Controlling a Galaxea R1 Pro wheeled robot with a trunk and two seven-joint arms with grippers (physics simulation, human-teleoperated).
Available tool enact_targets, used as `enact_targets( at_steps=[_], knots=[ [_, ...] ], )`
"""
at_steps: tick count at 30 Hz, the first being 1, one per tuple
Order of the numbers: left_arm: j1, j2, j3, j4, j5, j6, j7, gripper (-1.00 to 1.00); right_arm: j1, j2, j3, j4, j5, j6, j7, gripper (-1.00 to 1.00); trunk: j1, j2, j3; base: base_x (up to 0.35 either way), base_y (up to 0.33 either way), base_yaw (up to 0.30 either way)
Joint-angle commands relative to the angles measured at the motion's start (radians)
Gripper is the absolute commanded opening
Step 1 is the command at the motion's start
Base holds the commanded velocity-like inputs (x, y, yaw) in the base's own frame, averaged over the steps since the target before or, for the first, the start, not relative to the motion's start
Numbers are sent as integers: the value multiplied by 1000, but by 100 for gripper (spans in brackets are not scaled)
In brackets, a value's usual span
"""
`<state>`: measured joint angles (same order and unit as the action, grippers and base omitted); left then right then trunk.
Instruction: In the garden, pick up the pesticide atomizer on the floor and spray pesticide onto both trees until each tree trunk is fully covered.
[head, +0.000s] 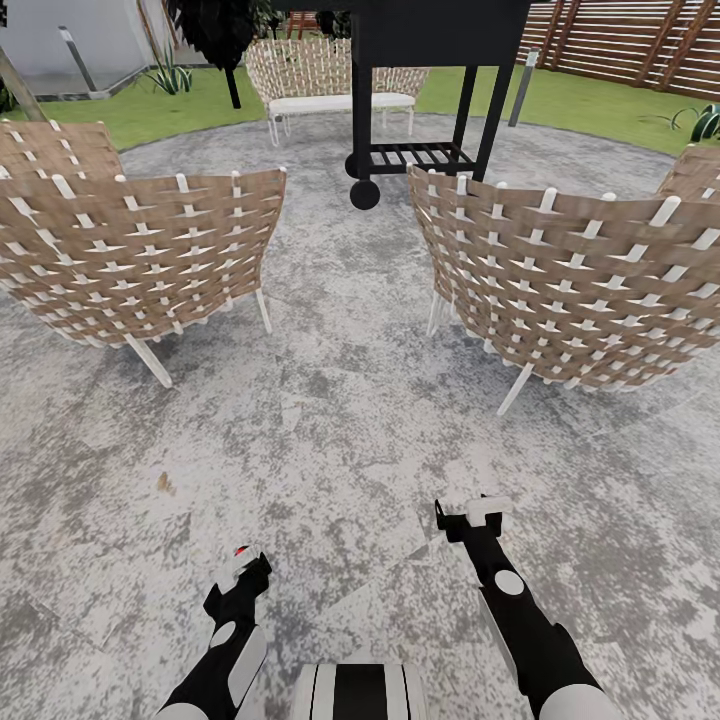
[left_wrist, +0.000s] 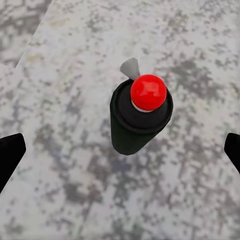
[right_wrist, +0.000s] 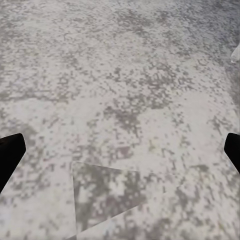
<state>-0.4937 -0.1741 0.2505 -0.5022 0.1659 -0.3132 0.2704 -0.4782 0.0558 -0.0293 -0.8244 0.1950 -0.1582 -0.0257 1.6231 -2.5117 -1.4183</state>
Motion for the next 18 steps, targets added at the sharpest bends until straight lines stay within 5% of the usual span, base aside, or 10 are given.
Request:
enact_targets(
  at_steps=[1, 18],
  knots=[
    [-1, 0, 1, 0, 9, -4, -2, 100, 0, 1, -3, 1, 11, -3, -2, 100, 0, 0, -1, 32, 0, 0],
    [-1, 0, 1, -1, 12, -4, -2, 100, 0, 3, -3, 1, 9, -3, -3, 100, 0, 0, -1, 81, -18, 0]
  ],
)
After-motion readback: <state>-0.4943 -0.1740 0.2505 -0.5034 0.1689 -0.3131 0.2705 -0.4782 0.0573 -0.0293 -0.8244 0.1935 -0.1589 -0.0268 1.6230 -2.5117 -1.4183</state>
